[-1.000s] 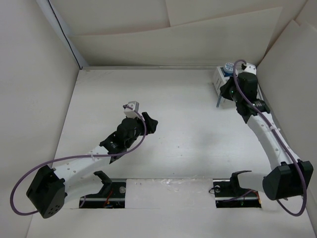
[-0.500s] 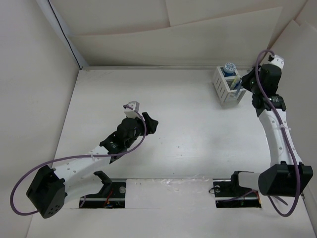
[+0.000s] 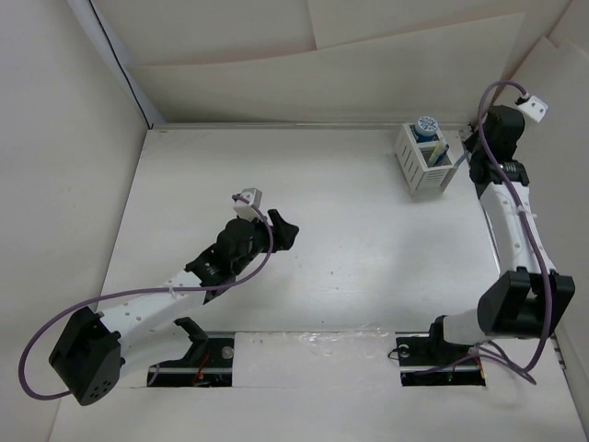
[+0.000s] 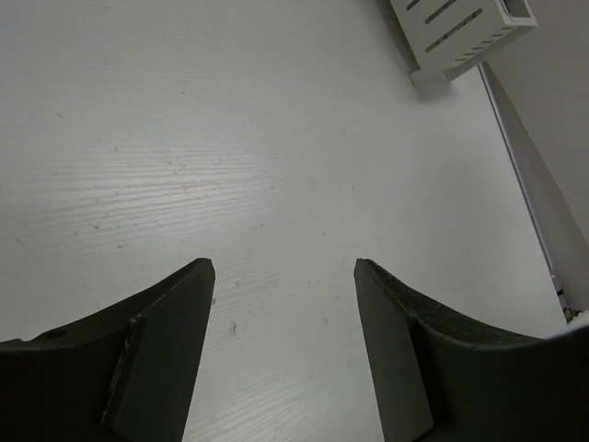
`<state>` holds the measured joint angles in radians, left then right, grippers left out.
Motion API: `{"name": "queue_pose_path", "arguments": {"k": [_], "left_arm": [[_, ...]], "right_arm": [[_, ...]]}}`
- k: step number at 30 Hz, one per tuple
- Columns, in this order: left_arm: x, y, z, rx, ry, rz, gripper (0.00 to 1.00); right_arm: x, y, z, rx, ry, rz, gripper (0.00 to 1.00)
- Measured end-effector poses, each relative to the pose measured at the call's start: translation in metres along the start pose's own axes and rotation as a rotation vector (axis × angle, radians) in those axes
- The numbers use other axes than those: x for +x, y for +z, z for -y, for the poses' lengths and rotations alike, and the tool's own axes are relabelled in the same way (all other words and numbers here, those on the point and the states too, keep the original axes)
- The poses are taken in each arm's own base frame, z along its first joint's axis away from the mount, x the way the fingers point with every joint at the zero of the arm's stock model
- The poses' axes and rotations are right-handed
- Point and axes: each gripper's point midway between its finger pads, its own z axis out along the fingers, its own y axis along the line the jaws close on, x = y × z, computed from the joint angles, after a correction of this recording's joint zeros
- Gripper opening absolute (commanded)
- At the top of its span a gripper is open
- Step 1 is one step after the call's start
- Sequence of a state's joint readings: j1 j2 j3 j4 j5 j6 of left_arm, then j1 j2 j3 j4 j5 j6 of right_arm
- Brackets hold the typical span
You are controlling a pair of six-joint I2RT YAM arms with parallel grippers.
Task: Sort the stationery into containers
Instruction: Place the pen in the storage box.
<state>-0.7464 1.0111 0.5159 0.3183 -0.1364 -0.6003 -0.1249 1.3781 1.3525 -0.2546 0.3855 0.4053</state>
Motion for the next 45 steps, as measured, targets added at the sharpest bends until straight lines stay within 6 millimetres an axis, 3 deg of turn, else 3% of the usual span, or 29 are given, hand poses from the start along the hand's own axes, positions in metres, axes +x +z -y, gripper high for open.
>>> {"name": "queue_pose_path", "arguments": {"k": [2, 4, 5, 6, 12, 19, 26, 32, 35, 36, 41, 45], "left_arm": [[0.000, 0.000, 0.002, 0.013, 0.000, -0.004, 0.62], [0.001, 0.000, 0.005, 0.030, 0.002, -0.005, 0.71], [0.001, 0.000, 0.007, 0.038, 0.002, -0.005, 0.78], [0.002, 0.000, 0.007, 0.043, 0.003, -0.006, 1.00], [0.011, 0.001, 0.012, 0.065, 0.010, -0.029, 1.00], [0.024, 0.005, 0.008, 0.063, 0.017, -0.060, 1.00], [0.033, 0.011, 0.003, 0.048, 0.023, -0.084, 1.00], [0.036, 0.014, 0.002, 0.044, 0.027, -0.090, 1.00], [0.036, 0.014, 0.002, 0.045, 0.031, -0.088, 1.00], [0.035, 0.014, 0.002, 0.046, 0.031, -0.088, 1.00], [0.034, 0.015, 0.003, 0.050, 0.030, -0.083, 1.00], [0.034, 0.014, 0.003, 0.051, 0.030, -0.081, 1.00]], "right_arm": [[0.010, 0.017, 0.002, 0.035, -0.010, -0.016, 0.00], [0.016, 0.035, 0.001, 0.063, -0.018, -0.016, 0.00], [0.020, 0.044, 0.001, 0.076, -0.028, -0.017, 0.00], [0.025, 0.052, 0.001, 0.090, -0.039, -0.016, 0.00], [0.053, 0.084, -0.009, 0.135, -0.113, -0.001, 0.00], [0.067, 0.117, -0.036, 0.154, -0.185, 0.055, 0.00], [0.085, 0.137, -0.046, 0.195, -0.246, 0.079, 0.00], [0.104, 0.142, -0.047, 0.231, -0.287, 0.078, 0.02], [0.105, 0.140, -0.050, 0.235, -0.286, 0.096, 0.16], [0.106, 0.140, -0.050, 0.235, -0.283, 0.102, 0.27], [0.131, 0.127, -0.037, 0.249, -0.306, 0.071, 0.50], [0.125, 0.108, -0.032, 0.241, -0.286, 0.075, 0.76]]}}
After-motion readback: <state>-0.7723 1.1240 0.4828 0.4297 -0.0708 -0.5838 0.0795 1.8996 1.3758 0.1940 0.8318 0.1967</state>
